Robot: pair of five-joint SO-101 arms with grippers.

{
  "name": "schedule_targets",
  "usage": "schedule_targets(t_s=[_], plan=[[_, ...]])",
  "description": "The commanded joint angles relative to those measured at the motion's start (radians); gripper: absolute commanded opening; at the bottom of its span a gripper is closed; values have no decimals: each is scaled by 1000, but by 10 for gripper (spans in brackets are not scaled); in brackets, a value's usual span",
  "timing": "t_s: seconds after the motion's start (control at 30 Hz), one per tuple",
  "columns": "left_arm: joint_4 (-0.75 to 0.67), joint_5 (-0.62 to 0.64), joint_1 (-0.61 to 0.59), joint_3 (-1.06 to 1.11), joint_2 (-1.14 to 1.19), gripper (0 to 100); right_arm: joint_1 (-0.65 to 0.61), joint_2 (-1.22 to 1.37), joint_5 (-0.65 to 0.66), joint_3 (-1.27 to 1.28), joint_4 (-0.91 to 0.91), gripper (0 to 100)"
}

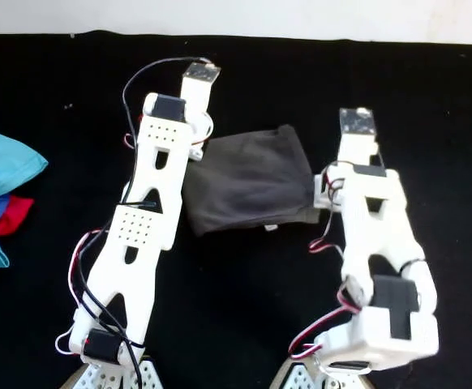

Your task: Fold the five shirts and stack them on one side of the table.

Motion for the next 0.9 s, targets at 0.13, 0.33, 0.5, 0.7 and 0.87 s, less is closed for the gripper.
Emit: schedule_targets(t_s=[0.13, 0.33, 0.5, 0.7, 0.87], plan=[[98, 11, -19, -7, -228, 8, 13, -185, -3, -113, 5, 6], [103, 14, -10, 111, -452, 8, -8, 54, -3, -432, 41, 6], [100, 58, 64, 493, -716, 8, -24, 300, -3, -730, 136, 6], [61, 121, 108, 895, -978, 9, -42, 513, -8, -1033, 254, 6], [-146, 130, 137, 1270, -1096, 9, -93, 674, -5, -1202, 288, 6]])
